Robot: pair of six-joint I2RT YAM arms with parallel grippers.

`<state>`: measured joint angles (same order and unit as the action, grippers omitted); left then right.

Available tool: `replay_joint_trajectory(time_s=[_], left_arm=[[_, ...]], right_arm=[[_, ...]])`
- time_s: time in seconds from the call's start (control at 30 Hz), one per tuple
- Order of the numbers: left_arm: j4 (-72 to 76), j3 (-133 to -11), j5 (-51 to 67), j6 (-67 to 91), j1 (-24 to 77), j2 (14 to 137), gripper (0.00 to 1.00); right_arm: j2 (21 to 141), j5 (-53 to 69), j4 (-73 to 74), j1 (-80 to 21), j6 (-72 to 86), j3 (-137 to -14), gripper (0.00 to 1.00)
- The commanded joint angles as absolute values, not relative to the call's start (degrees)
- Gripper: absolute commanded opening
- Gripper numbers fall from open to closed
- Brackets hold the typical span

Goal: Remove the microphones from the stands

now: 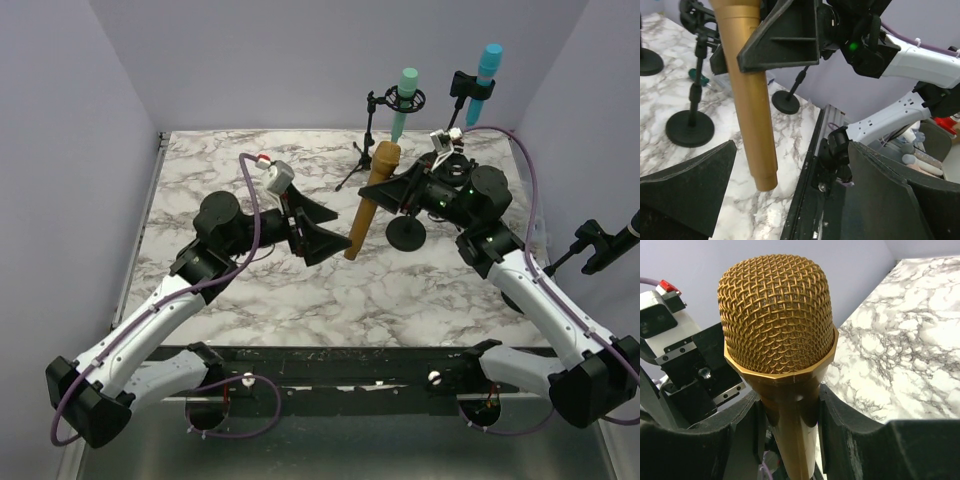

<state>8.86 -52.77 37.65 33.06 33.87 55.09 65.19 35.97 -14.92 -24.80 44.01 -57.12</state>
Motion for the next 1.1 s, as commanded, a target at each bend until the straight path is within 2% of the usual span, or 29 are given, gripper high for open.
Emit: replay_joint_trajectory(time_s=[0.0,0.17,0.3,0.53,0.77,0.8,0.87,1.07], left_arm=[[7.8,-57.7,29.1,32.6,40.8,58.9,0.96],[1.0,-62.1,14.6,27.5,47.6,62.1,0.83],[0.7,-62.5,8.4,26.6,51.3,63.9,0.74],[0.1,-65.5,3.8,25.7,56.5,67.5,0.68],[-1.8,-67.8,3.4,26.6,57.7,69.7,0.25],[-2.6,-68.0,3.4,26.6,57.6,69.9,0.15],[-4.5,-68.5,3.0,26.6,57.6,70.0,0.02],[-11.7,-68.4,-2.1,27.7,55.9,67.6,0.00]], right_arm=[[61.4,38.6,-18.1,-25.1,46.9,-53.7,0.01],[57.7,38.1,-17.6,-25.1,48.3,-51.2,0.01],[54.3,37.0,-16.0,-25.2,48.1,-49.7,0.01],[49.4,35.6,-14.2,-25.2,47.9,-48.1,0.01],[47.3,35.4,-12.8,-25.2,46.9,-46.4,0.02],[47.2,35.3,-12.6,-25.2,46.6,-46.4,0.08],[47.1,34.8,-10.9,-25.2,44.9,-47.0,0.31],[47.5,29.2,1.2,-25.2,36.9,-53.8,0.94]])
